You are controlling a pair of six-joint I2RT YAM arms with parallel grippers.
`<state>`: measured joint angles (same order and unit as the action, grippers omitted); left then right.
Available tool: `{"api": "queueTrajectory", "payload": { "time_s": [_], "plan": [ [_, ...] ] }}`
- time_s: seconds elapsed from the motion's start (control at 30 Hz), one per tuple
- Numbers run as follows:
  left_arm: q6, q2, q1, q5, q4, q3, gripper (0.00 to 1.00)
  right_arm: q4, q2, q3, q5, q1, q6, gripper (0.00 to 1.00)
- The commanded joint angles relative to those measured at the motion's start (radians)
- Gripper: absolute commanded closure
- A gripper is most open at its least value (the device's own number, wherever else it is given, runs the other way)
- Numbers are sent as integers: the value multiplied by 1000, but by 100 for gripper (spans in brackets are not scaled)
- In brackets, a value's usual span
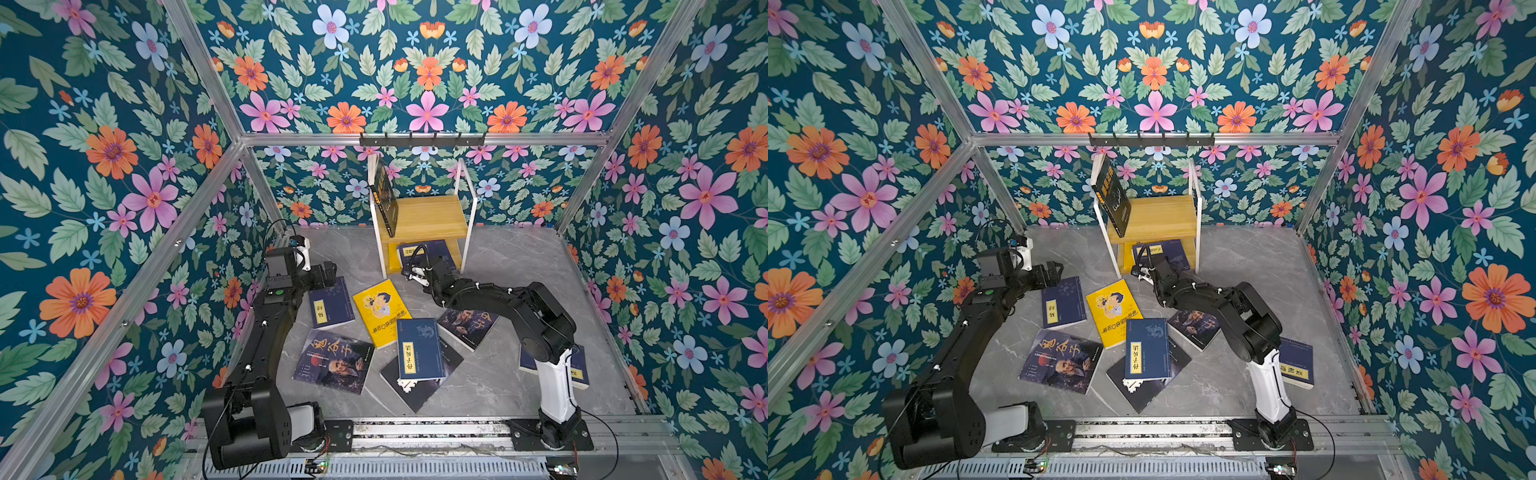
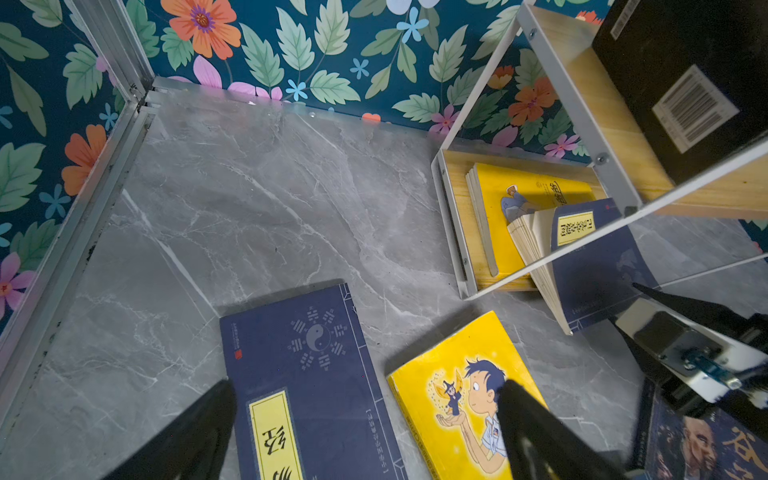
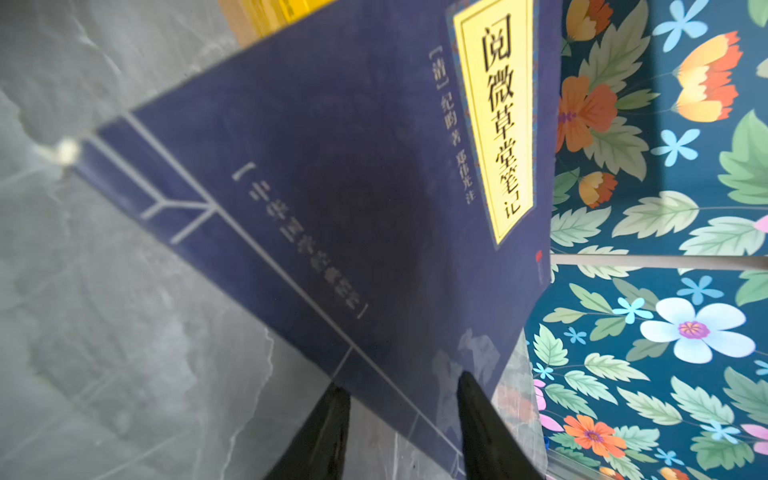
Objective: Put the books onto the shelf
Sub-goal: 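Lower the blue book onto the lower shelf beside the yellow books, open right gripper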
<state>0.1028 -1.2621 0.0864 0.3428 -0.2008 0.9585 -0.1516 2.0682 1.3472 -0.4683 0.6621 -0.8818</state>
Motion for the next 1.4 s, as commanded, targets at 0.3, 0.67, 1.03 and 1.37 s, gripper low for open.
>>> {"api": "queueTrajectory", "payload": {
  "time_s": [0.3, 0.67, 1.03, 1.37],
  "plan": [
    [8, 3, 1, 16, 16, 3, 0, 31, 40, 82, 32, 1, 15, 61],
    [5, 0, 1, 12, 19, 0, 0, 104, 66, 146, 111, 1, 44, 43],
    [5, -3, 1, 11, 19, 0, 0, 346, -47, 132, 327, -29, 124, 28],
    [3, 4, 4, 10, 14, -1, 0, 395, -40, 140, 375, -93, 95, 28]
  ]
}}
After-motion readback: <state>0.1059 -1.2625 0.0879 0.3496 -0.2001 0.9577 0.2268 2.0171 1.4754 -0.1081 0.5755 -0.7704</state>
